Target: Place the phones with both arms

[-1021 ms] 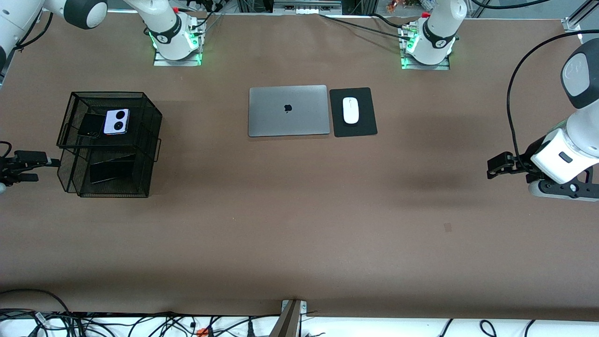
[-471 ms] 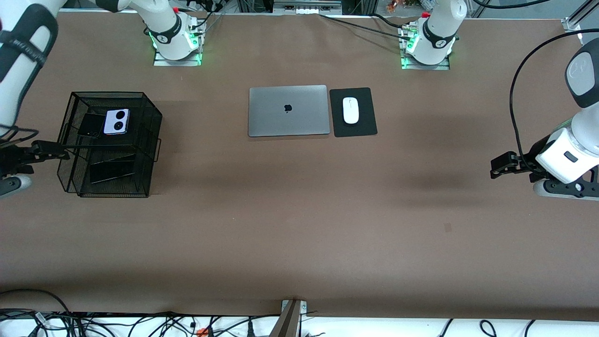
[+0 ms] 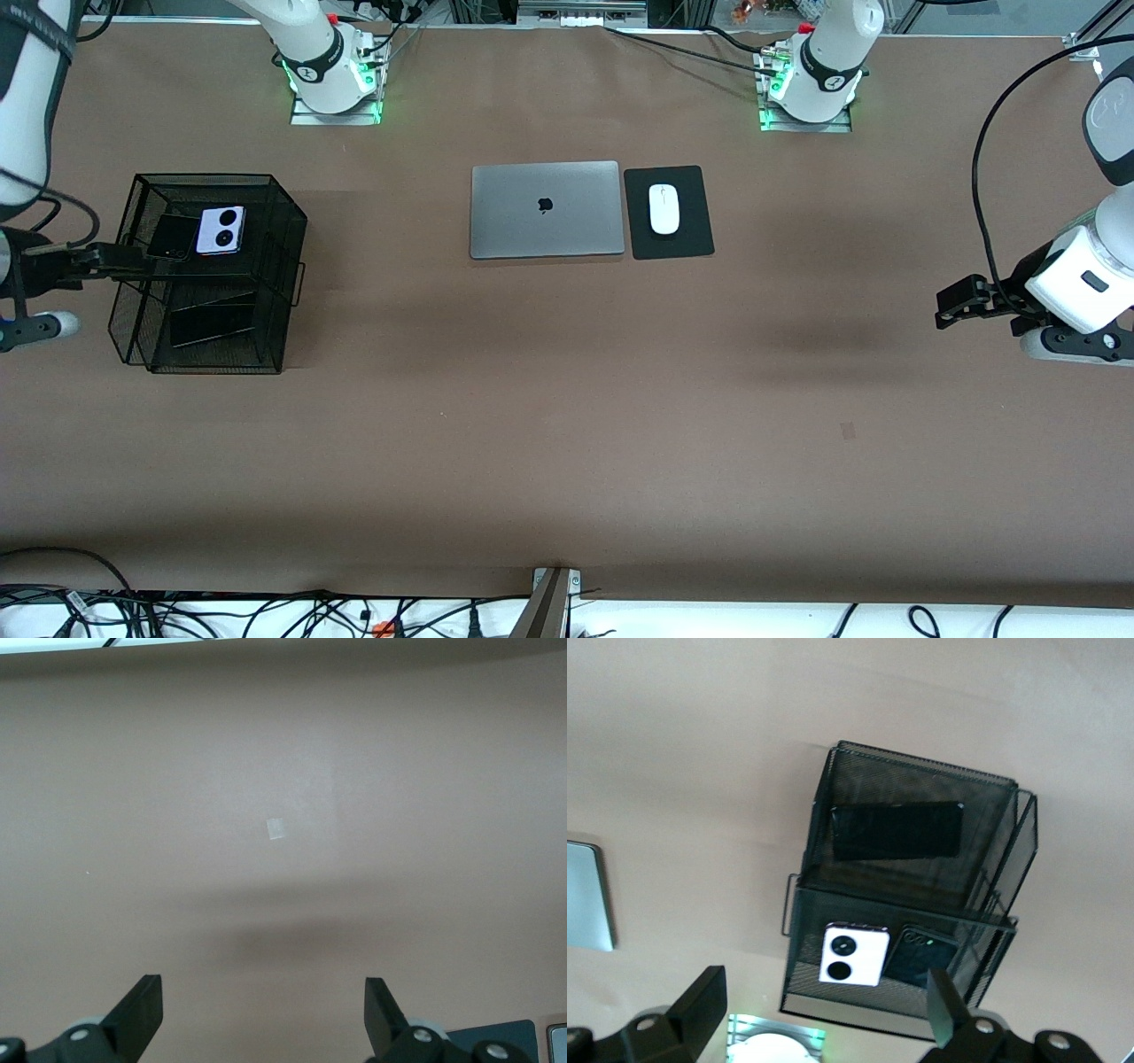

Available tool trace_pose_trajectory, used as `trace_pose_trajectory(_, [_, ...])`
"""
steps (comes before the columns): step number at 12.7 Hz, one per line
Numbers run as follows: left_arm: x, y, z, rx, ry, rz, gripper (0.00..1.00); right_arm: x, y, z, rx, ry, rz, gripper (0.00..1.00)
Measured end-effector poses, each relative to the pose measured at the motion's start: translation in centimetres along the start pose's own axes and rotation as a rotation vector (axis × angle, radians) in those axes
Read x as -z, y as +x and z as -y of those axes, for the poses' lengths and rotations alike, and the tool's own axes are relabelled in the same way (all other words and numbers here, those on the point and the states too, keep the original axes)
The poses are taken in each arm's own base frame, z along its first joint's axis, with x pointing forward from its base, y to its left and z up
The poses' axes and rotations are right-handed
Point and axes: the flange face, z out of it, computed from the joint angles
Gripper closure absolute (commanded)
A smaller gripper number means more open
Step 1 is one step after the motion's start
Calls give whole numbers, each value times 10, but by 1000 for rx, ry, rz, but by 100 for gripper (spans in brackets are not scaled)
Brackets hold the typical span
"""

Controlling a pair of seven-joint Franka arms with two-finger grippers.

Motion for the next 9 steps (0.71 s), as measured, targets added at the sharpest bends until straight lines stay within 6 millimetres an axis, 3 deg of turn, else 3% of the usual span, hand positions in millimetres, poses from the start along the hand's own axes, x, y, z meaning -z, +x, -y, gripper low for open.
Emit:
trace_pose_trajectory(6, [7, -10, 2, 4, 2, -9, 0, 1, -33, 54, -82, 4, -97, 0])
trace_pose_trajectory(9, [4, -12, 2, 5, 2, -8, 0, 2, -60, 56, -94, 18, -88, 0])
